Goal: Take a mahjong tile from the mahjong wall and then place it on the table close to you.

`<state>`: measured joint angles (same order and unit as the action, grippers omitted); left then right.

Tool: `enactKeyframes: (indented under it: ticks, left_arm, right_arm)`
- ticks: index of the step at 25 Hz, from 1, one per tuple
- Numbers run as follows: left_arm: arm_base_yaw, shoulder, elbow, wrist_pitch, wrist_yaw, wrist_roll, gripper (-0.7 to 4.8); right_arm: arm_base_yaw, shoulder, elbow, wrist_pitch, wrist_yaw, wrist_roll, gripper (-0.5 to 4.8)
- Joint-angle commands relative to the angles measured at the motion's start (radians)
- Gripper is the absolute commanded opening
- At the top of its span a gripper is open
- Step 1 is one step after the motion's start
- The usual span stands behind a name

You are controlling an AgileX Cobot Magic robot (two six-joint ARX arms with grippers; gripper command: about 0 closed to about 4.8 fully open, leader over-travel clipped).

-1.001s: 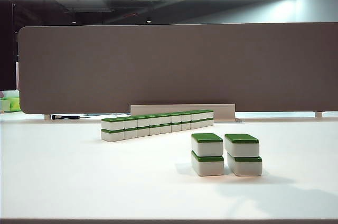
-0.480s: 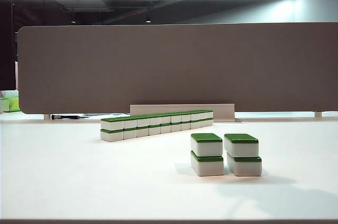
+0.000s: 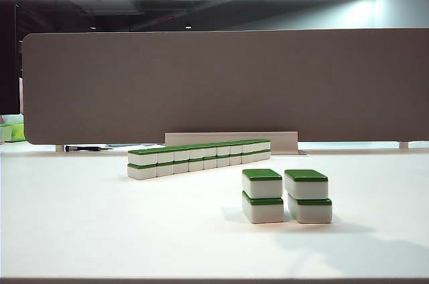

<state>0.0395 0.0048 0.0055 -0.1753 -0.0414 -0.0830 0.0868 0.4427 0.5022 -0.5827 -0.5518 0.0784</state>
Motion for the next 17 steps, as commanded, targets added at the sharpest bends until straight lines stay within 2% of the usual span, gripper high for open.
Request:
enactKeyframes:
  ticks: [1,3,5,12,17]
  left_arm:
    - [-0.001,0.0,0.001,-0.011,0.003,0.0,0.49]
    - [-0.001,0.0,0.001,-0.011,0.003,0.0,0.49]
    - [-0.001,0.0,0.001,-0.011,0.003,0.0,0.49]
    - [-0.001,0.0,0.001,-0.011,0.001,0.0,0.49]
    - [-0.001,0.0,0.001,-0.011,0.001,0.0,0.49]
  right_arm:
    - [0.0,0.0,0.005,0.012,-0.003,-0.013,-0.01]
    - [0.0,0.0,0.001,0.02,0.036,-0.116,-0.01]
    - [-0.001,0.0,-0.028,0.083,0.073,-0.12,-0.01]
    - [-0.003,-0.156,-0.242,0.348,0.173,0.008,-0.01]
    - [-0.022,-0.274,-0.338,0.423,0.275,0.061,-0.01]
